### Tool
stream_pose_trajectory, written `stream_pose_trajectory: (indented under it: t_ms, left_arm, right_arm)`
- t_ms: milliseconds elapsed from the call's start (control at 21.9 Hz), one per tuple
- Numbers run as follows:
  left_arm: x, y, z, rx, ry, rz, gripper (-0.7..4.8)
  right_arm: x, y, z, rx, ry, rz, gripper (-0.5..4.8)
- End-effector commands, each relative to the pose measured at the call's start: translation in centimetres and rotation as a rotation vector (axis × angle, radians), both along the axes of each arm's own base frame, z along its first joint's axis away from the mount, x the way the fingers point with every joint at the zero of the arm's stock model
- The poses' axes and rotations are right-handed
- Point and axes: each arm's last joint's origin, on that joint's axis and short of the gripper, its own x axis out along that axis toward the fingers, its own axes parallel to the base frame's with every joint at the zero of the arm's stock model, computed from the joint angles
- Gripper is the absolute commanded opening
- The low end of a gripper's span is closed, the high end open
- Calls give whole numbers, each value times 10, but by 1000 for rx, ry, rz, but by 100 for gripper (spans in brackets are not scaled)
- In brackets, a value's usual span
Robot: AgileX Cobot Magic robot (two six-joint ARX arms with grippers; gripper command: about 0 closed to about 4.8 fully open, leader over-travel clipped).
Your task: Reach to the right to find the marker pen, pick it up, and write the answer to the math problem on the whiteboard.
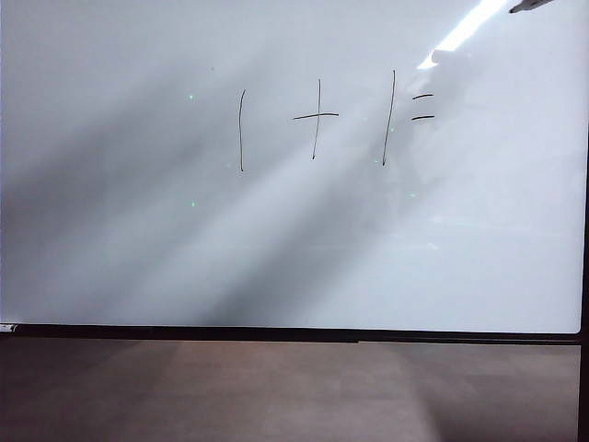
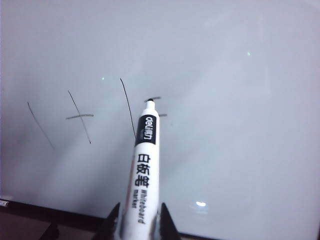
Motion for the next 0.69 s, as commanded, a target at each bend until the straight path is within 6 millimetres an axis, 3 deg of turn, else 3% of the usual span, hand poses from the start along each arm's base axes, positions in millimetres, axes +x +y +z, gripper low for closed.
stream_pose_trajectory:
  t_ms: [46, 275, 686]
  left_arm:
    - [5, 7, 6, -21, -15, 19, -5]
    - [6, 12, 6, 6, 7, 32, -5]
    - [-13, 37, 21, 103, 82, 34, -5]
  right_arm:
    - [13, 2, 2, 1, -41, 8, -6]
    - [28, 5, -8, 3, 4, 17, -6]
    - [30, 6, -5, -1, -40, 25, -6]
